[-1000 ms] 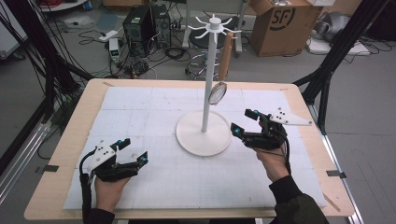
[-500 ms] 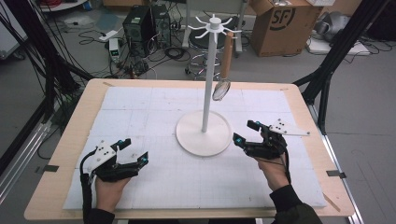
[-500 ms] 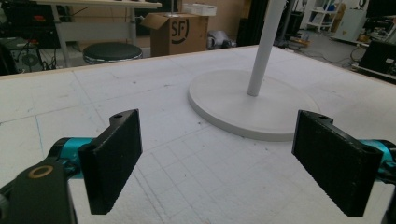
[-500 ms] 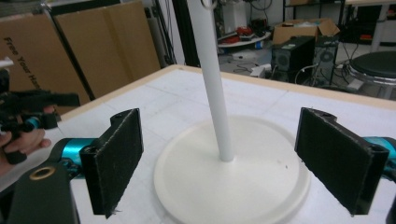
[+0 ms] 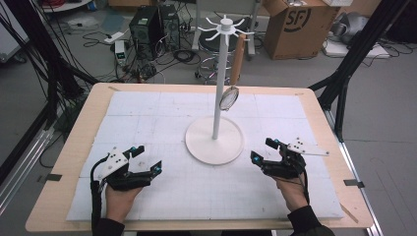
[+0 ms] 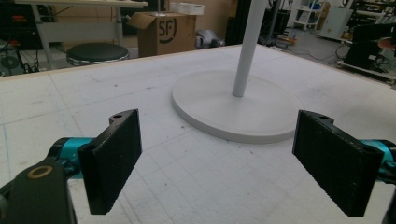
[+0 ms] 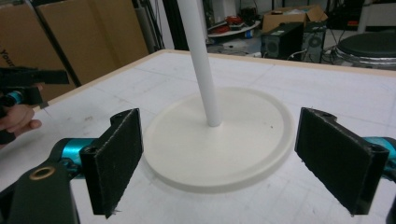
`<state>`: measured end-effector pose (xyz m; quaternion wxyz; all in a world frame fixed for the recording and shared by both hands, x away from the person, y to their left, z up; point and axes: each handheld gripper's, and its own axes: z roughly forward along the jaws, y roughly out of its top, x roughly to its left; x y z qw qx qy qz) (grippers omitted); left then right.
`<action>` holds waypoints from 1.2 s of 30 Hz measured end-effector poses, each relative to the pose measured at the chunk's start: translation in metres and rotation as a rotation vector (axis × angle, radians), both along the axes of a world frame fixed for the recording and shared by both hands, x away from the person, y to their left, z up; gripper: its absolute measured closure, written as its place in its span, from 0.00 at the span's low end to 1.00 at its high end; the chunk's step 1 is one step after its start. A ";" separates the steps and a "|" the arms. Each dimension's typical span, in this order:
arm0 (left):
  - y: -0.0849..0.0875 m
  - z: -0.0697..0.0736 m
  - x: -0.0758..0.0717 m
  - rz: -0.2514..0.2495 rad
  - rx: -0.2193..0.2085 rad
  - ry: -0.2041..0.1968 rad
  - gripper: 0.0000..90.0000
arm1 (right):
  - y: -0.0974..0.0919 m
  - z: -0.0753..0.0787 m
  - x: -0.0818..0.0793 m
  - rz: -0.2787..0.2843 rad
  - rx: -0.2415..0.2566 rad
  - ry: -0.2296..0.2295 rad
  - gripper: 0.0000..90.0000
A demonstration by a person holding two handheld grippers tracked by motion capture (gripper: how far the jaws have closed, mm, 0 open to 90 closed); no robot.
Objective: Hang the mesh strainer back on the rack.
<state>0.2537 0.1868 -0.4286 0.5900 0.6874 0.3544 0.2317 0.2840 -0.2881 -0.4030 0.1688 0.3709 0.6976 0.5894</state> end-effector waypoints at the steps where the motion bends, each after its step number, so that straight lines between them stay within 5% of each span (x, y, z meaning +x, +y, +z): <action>1: -0.001 0.000 0.000 -0.008 -0.004 0.001 0.18 | -0.004 -0.004 -0.003 -0.003 0.007 0.001 0.16; 4: -0.002 -0.001 0.000 -0.033 -0.037 0.002 0.18 | -0.007 -0.007 -0.006 -0.006 0.007 -0.006 0.16; 15: -0.012 -0.003 0.000 -0.080 -0.028 0.006 0.17 | -0.026 -0.027 -0.026 -0.038 0.012 -0.019 0.16; 25: -0.019 -0.008 -0.001 -0.102 -0.005 0.026 0.16 | -0.021 -0.031 -0.028 -0.032 -0.035 -0.036 0.16; 36: -0.018 -0.009 -0.001 -0.098 -0.008 0.031 0.16 | -0.025 -0.033 -0.028 -0.044 -0.018 -0.031 0.16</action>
